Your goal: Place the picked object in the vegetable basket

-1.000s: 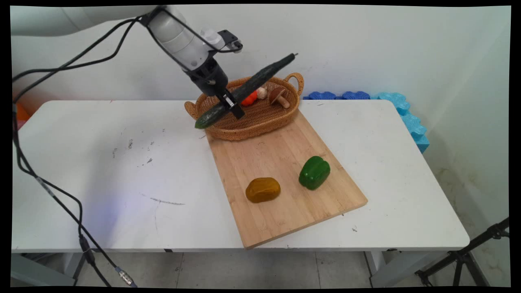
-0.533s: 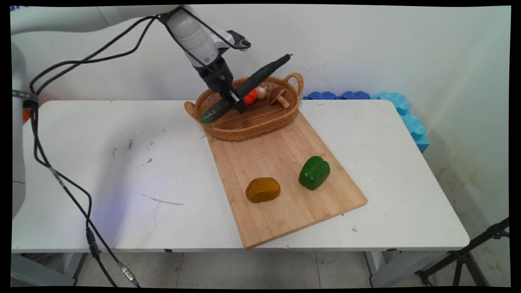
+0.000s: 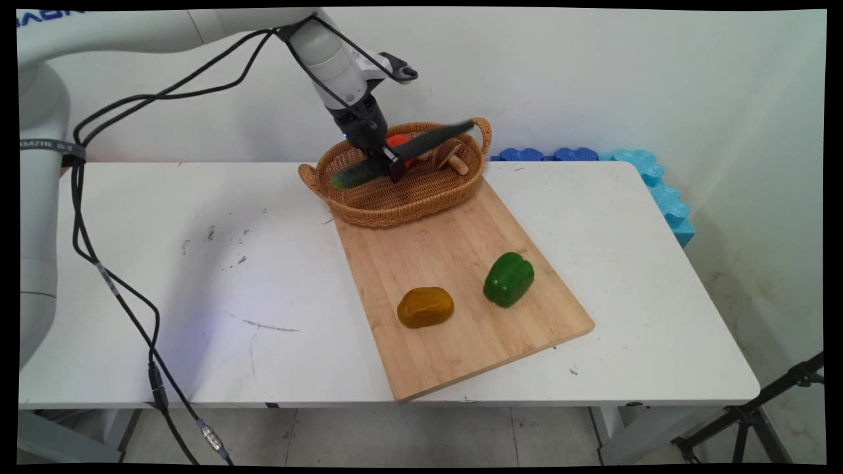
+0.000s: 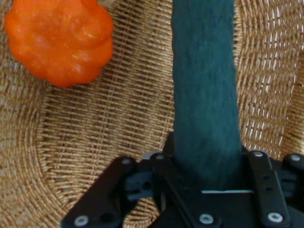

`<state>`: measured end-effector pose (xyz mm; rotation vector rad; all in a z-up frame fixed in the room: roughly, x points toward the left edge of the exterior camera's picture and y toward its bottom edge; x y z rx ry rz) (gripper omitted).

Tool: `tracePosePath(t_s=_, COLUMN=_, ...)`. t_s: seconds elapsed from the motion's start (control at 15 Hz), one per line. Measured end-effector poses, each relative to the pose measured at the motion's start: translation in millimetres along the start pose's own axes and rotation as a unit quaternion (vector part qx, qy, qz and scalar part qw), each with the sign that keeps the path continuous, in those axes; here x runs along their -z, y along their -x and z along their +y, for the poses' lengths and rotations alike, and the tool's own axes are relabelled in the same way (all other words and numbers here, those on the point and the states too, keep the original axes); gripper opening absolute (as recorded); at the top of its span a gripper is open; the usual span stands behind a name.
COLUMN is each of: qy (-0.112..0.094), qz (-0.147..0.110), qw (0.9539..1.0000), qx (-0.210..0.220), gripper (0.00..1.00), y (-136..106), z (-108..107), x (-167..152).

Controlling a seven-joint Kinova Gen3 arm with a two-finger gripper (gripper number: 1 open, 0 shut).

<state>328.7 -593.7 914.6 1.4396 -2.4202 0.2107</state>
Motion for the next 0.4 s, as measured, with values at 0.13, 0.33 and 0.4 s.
tracePosePath(t_s=0.13, qy=0.001, qz=0.003, qw=1.0, qx=0.0, gripper=1.0, y=-2.8, z=1.1, x=1.3)
tracePosePath(t_s=0.33, qy=0.006, qz=0.016, qw=0.9998, qx=-0.008, gripper=1.0, y=-4.5, z=4.5, x=13.3)
tracePosePath(t_s=0.4, qy=0.006, qz=0.02, qw=0.9997, qx=-0.013, gripper=1.0, y=-3.8, z=4.7, x=19.1)
